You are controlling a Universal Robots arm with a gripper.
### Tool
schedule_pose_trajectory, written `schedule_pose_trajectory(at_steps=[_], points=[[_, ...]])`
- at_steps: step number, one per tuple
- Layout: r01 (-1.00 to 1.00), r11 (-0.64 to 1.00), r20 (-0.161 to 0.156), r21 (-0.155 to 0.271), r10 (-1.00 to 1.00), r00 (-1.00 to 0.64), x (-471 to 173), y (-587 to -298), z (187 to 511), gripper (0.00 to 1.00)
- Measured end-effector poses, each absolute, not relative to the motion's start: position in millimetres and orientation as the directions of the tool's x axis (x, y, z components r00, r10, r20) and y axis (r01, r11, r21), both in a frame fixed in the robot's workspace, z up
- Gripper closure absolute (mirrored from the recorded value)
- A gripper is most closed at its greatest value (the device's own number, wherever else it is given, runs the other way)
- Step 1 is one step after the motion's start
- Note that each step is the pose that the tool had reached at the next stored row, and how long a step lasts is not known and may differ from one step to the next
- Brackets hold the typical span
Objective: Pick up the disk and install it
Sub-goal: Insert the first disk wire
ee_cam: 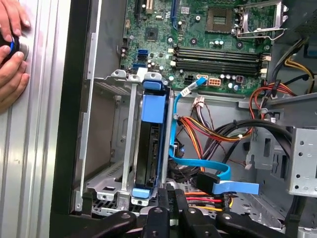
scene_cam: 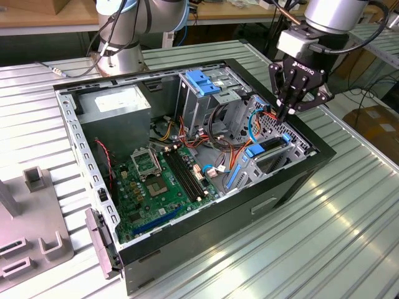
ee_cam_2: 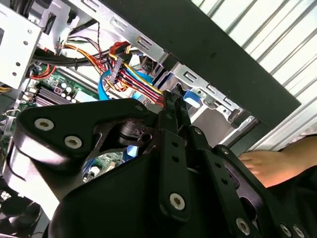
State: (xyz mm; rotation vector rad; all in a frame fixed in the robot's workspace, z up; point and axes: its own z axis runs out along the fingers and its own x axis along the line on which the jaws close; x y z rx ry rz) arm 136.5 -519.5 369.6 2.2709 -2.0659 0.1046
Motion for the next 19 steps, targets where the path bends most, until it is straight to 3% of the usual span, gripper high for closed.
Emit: schedule_pose_trajectory(at_steps=[14,19], points=[[-1.0,0.004,0.091,0.004,-0.996,-0.004,132.6,-529.6,365.4,0.84],[-1.0,0.004,0.051,-0.001,-0.999,-0.005,127.9,-534.7,364.2,0.84]])
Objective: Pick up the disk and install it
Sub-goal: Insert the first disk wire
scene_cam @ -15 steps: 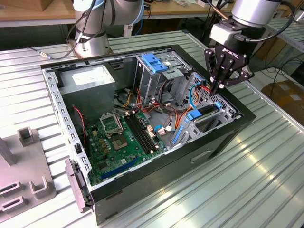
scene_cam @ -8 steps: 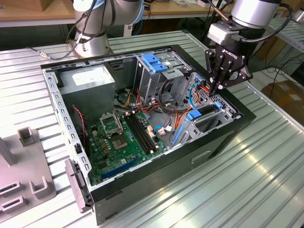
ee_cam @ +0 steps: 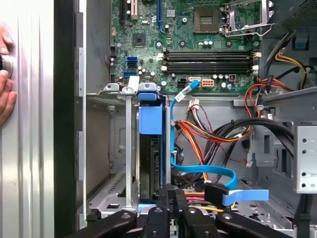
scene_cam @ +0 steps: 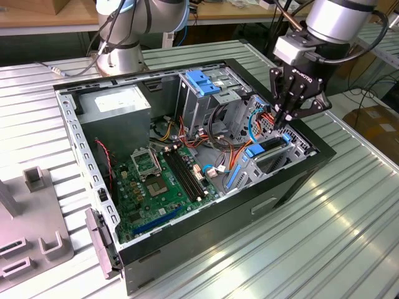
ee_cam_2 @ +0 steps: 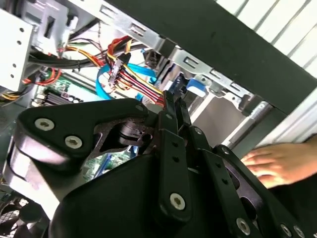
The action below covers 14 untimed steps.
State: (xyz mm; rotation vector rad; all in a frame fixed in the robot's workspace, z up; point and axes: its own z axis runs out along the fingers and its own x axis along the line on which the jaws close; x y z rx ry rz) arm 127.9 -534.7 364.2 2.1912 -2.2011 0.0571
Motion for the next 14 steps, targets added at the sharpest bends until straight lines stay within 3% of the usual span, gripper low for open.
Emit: schedule_pose_trajectory(at_steps=[14], points=[[-1.0,0.004,0.047,-0.002,-0.999,-0.004,121.8,-545.6,355.8,0.84]])
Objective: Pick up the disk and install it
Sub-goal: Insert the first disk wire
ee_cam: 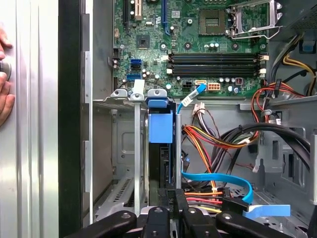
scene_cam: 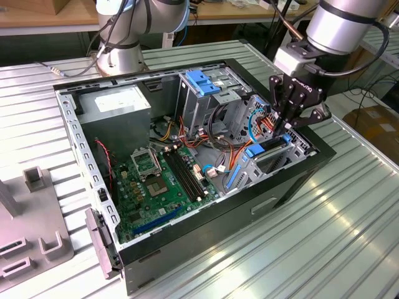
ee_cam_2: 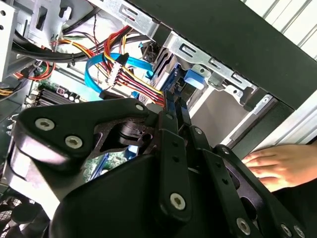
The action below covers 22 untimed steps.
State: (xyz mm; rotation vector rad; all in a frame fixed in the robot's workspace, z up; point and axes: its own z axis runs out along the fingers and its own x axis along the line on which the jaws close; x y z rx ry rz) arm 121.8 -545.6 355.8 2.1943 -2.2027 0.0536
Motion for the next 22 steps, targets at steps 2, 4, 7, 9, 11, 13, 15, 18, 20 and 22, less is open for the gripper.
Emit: schedule_pose_trajectory(at_steps=[2,4,7,9,11,13,15,18,20,22], points=[[-1.0,0.004,0.047,-0.002,-0.999,-0.004,121.8,-545.7,354.7,0.84],[-1.0,0.004,0.047,-0.002,-0.999,-0.004,121.7,-545.8,353.6,0.84],[-1.0,0.004,0.047,-0.002,-0.999,-0.004,121.7,-545.9,352.0,0.84],[-1.0,0.004,0.047,-0.002,-0.999,-0.004,121.8,-546.1,350.9,0.84],[-1.0,0.004,0.047,-0.002,-0.999,-0.004,121.7,-546.2,349.6,0.84],[-1.0,0.004,0.047,-0.002,-0.999,-0.004,121.7,-546.2,348.4,0.84],[-1.0,0.004,0.047,-0.002,-0.999,-0.004,121.8,-546.5,347.7,0.84],[-1.0,0.004,0.047,-0.002,-0.999,-0.004,121.7,-547.0,346.6,0.84],[-1.0,0.004,0.047,-0.002,-0.999,-0.004,121.8,-547.0,346.5,0.84],[-1.0,0.004,0.047,-0.002,-0.999,-0.004,121.8,-547.0,346.3,0.84]])
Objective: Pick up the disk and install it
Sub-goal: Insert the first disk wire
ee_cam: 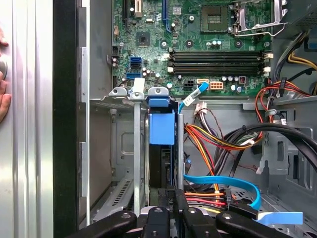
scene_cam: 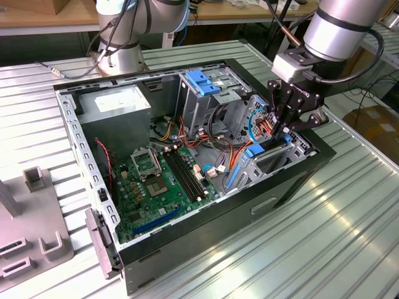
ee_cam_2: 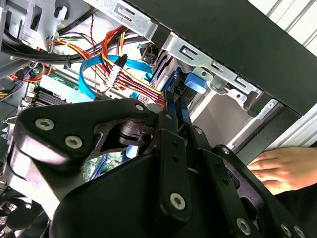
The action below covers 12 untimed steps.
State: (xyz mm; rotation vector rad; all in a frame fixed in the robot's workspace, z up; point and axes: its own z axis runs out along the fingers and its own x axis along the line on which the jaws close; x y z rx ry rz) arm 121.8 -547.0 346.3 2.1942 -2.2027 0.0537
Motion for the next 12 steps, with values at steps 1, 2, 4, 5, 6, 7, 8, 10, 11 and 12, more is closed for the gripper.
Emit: schedule_pose_trajectory(at_steps=[1,2,4,5,6,7,8,10,11,12], points=[[-1.0,0.004,0.047,-0.002,-0.999,-0.004,121.7,-547.0,346.0,0.84],[-1.0,0.004,0.047,-0.002,-0.999,-0.004,121.7,-547.0,345.6,0.84],[-1.0,0.004,0.047,-0.002,-0.999,-0.004,121.8,-547.0,344.8,0.84],[-1.0,0.004,0.047,-0.002,-0.999,-0.004,121.8,-547.0,344.3,0.84],[-1.0,0.004,0.047,-0.002,-0.999,-0.004,121.8,-547.1,343.1,0.84],[-1.0,0.004,0.047,-0.002,-0.999,-0.004,121.8,-547.1,342.3,0.84],[-1.0,0.004,0.047,-0.002,-0.999,-0.004,121.7,-547.2,340.9,0.84],[-1.0,0.004,0.047,-0.002,-0.999,-0.004,121.7,-547.3,340.6,0.84],[-1.0,0.004,0.047,-0.002,-0.999,-0.004,121.8,-547.3,340.5,0.84],[-1.0,0.004,0.047,-0.002,-0.999,-0.004,121.7,-547.3,340.5,0.84]])
